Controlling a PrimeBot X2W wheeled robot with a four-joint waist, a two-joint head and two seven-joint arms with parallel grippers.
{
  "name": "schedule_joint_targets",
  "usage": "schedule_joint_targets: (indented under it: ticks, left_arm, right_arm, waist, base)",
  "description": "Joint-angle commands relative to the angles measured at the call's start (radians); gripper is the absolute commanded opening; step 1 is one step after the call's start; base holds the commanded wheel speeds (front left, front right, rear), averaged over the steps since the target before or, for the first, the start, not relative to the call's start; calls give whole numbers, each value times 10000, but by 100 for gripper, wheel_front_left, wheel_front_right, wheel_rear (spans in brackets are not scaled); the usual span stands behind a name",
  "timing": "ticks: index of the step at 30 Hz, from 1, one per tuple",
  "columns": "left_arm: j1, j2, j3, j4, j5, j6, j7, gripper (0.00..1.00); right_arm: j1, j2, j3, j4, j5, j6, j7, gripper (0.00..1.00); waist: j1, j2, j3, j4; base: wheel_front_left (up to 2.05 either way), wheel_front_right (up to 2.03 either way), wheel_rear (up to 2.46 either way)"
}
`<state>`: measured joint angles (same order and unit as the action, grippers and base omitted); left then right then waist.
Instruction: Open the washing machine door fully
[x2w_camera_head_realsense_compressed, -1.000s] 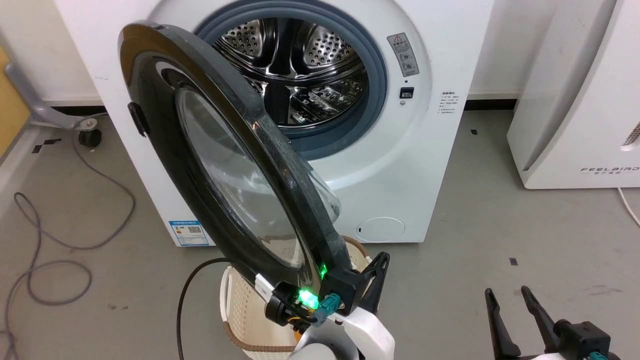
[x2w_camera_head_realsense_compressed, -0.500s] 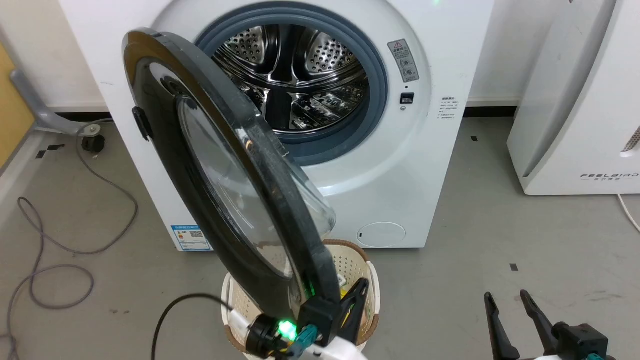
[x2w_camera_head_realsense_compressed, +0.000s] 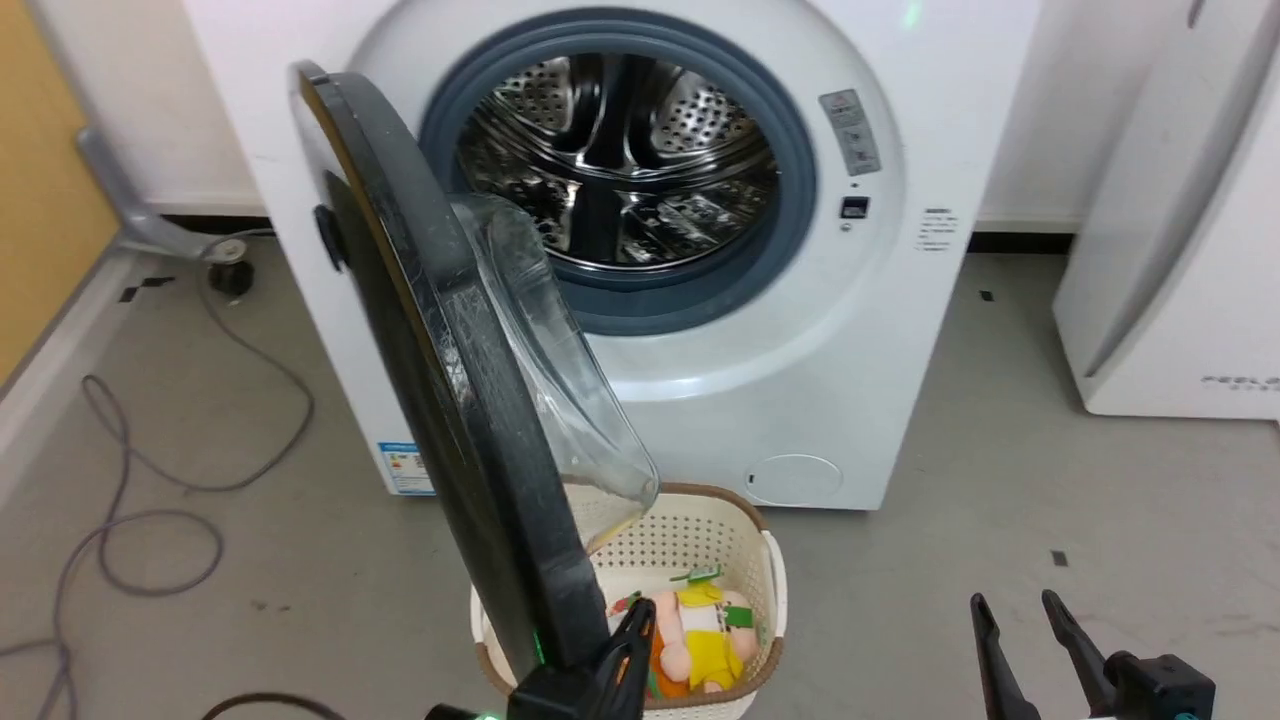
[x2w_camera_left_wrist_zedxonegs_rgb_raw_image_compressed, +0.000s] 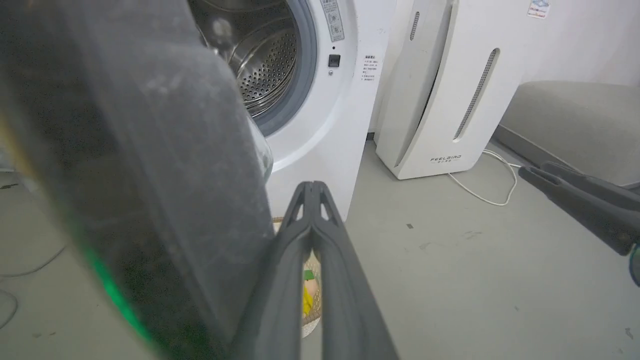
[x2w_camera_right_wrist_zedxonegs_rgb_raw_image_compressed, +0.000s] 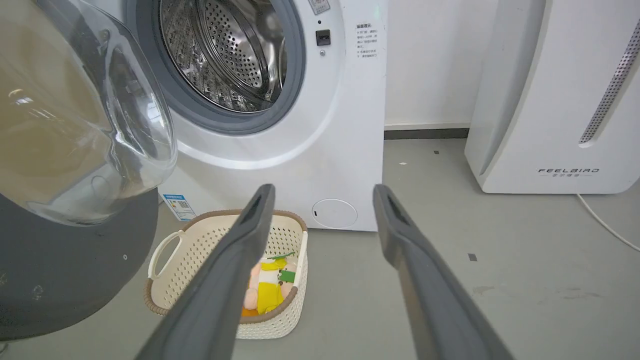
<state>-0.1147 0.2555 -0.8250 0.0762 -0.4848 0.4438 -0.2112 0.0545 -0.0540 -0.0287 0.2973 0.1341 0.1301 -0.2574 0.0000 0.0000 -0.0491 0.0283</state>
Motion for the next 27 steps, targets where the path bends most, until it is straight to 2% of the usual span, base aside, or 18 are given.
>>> schedule_joint_targets:
  ticks: [1, 9, 18, 23, 27]
  left_arm:
    - [221, 224, 128, -321, 75, 219, 71, 0]
    - [758, 797, 310, -1525, 186, 819, 288, 0]
    - [925, 1360, 754, -2058, 212, 1135, 221, 0]
    - [979, 1749, 1252, -1888, 43, 1202, 89, 0]
    - [979, 2042, 1855, -1459, -307, 1057, -110, 0]
  right_arm:
    - [107, 38, -19, 41, 70, 6, -44, 100]
    - [78, 38, -150, 44, 88, 6, -44, 100]
    - [-84, 38, -268, 96, 147, 6, -44, 100]
    - [-209, 38, -184, 154, 139, 6, -44, 100]
    - [-284, 38, -113, 76, 30, 6, -44, 100]
  waist:
    - [0, 0, 25, 255]
    - [0, 0, 221, 1544]
    - [0, 0, 424, 3102]
    - [0, 0, 500, 3454]
    - [0, 0, 525, 3474]
  base:
    - [0, 0, 0]
    - [0, 0, 0]
    - [0, 0, 0]
    - [0, 0, 0]
    - [0, 0, 0]
